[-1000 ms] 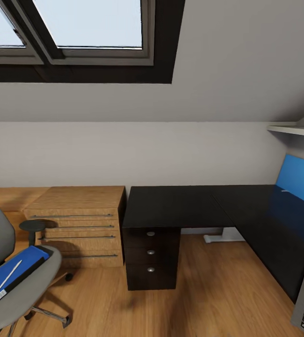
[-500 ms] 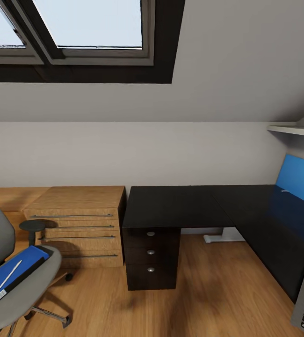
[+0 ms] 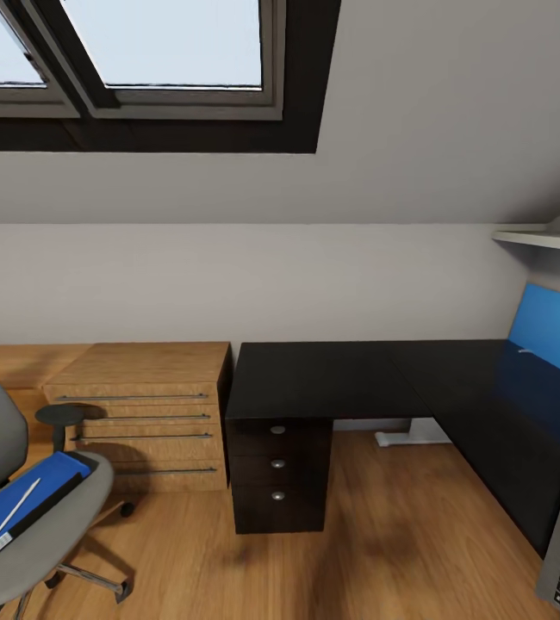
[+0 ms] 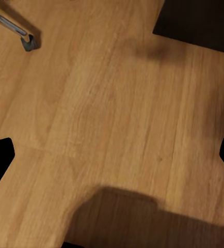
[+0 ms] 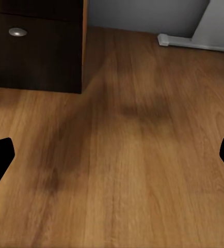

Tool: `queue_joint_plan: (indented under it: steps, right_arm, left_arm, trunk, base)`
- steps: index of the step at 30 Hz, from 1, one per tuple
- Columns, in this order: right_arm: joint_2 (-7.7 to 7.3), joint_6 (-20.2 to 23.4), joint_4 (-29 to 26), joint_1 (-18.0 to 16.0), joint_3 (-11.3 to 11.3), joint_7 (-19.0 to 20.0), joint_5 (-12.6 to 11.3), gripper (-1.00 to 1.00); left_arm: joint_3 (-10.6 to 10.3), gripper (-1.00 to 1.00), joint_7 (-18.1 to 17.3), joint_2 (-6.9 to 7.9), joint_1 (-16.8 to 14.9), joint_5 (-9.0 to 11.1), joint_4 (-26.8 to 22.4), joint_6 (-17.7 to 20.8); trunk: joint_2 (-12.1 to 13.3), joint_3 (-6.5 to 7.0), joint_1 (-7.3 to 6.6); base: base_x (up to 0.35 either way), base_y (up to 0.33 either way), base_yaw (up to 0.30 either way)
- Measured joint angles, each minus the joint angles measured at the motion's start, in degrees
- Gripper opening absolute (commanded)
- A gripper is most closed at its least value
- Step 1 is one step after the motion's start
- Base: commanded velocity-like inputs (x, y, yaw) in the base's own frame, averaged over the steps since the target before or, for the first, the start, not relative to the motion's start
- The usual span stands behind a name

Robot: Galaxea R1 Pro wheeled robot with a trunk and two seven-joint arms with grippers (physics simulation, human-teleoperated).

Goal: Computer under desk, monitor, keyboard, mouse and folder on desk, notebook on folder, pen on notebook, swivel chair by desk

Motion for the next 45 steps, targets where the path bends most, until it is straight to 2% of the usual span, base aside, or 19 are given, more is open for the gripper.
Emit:
queue_joint_plan:
  steps: [17, 32, 45]
  right_arm:
    - [-0.09, 1.49, -0.01, 0.02, -0.21, -0.04, -0.31, 1.00]
    - [-0.02, 3.07, -0.01, 0.02, -0.03, 0.12, -0.39, 1.00]
    - [-0.09, 3.12, -0.02, 0.02, -0.17, 0.17, -0.40, 1.00]
  left_arm:
    - [-0.06, 1.00, -0.02, -0.01, 0.00, -0.09, 1.22, -1.31]
    - [0.01, 1.00, -0.06, 0.14, 0.00, -0.04, 6.69, -1.98]
    - [-0.05, 1.00, -0.08, -0.04, 0.00, -0.08, 7.43, -2.13]
  trunk:
    - [0.00, -1.37, 0.00]
    - [0.00, -2.77, 0.00]
    - [0.00, -3.99, 0.03]
  base:
    - [0.000, 0.000, 0.000]
    - [-0.002, -0.002, 0.000]
    - [-0.170, -0.152, 0.055]
